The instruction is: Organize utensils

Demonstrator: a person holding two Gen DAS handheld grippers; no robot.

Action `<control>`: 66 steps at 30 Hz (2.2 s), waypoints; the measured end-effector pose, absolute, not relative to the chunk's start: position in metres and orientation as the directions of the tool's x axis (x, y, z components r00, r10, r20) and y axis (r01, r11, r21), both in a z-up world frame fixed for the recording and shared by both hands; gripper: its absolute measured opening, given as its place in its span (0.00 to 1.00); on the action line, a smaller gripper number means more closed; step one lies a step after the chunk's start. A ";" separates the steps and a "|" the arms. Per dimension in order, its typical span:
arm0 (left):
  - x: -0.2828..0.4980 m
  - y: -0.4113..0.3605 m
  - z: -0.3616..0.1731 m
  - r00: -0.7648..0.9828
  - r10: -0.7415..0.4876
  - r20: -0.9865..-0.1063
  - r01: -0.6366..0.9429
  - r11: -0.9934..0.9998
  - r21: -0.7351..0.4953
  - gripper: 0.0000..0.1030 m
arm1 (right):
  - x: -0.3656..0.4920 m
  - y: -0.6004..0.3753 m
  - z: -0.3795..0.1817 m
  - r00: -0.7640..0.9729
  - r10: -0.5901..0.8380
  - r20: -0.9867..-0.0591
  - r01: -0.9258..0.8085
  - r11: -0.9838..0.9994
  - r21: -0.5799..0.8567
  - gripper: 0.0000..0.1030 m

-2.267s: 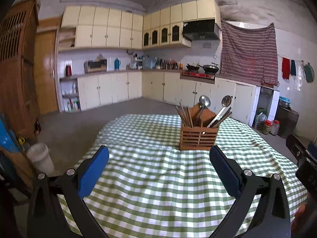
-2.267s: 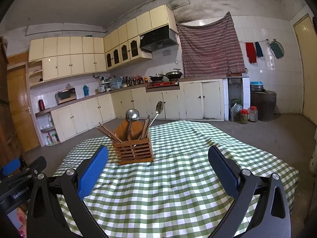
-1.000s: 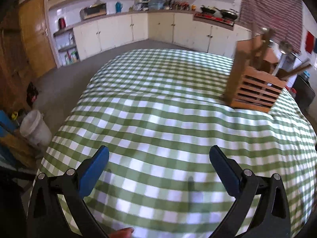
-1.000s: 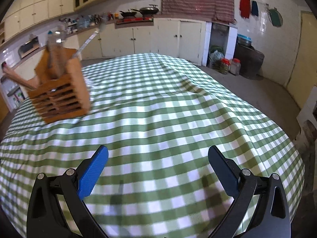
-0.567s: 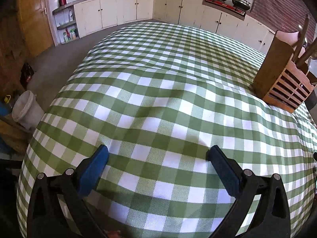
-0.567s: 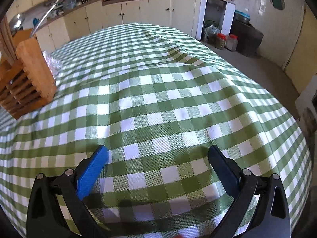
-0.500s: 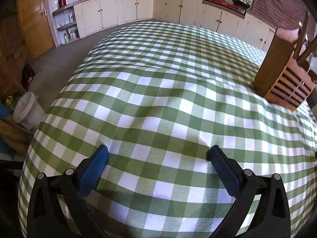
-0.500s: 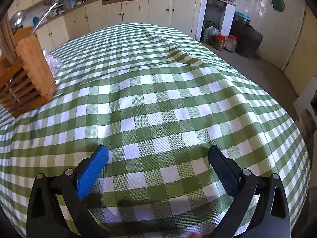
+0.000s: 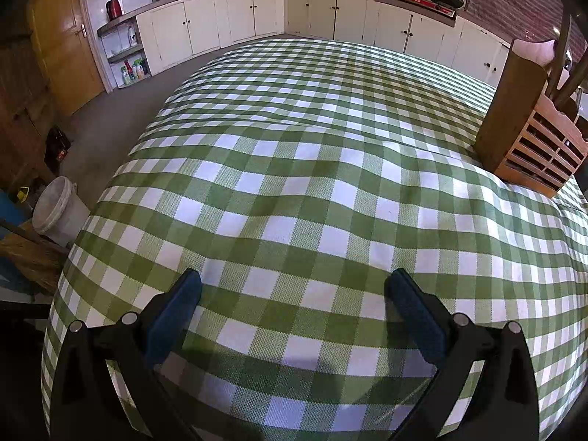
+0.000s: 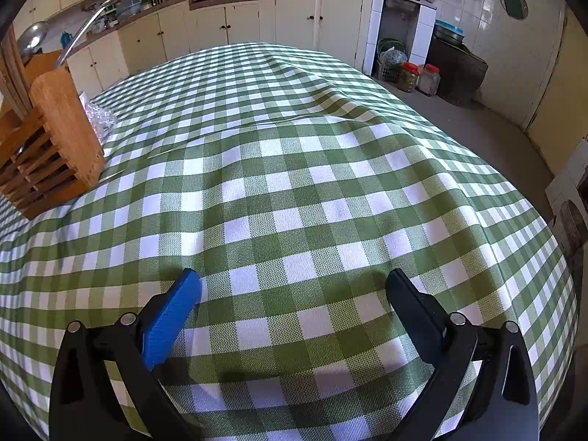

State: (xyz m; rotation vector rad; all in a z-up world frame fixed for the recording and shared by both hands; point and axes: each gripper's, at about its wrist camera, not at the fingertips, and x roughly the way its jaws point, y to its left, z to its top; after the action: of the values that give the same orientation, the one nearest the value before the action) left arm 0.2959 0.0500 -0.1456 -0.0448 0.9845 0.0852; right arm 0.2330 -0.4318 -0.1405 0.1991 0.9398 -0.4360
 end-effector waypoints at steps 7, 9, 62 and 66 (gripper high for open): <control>0.296 0.050 -0.146 0.550 0.052 -0.833 -0.092 0.996 0.001 0.00 | 0.233 -0.432 -0.140 0.511 -0.274 -0.814 0.445 0.895 -0.022 0.95; 0.296 0.050 -0.145 0.550 0.052 -0.833 -0.092 0.996 0.001 0.00 | 0.233 -0.432 -0.140 0.511 -0.274 -0.814 0.445 0.895 -0.022 0.95; 0.298 0.049 -0.147 0.549 0.052 -0.834 -0.092 0.996 0.001 0.00 | 0.233 -0.432 -0.141 0.512 -0.274 -0.814 0.444 0.896 -0.022 0.95; 0.298 0.050 -0.148 0.549 0.052 -0.835 -0.096 0.995 -0.001 0.00 | 0.237 -0.430 -0.142 0.497 -0.299 -0.814 0.457 0.888 -0.047 0.95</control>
State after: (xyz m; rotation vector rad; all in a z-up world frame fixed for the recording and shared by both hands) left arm 0.2981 0.0498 -0.1475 -0.0490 0.9864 0.0879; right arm 0.2369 -0.4299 -0.1420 0.1840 0.9456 -0.4612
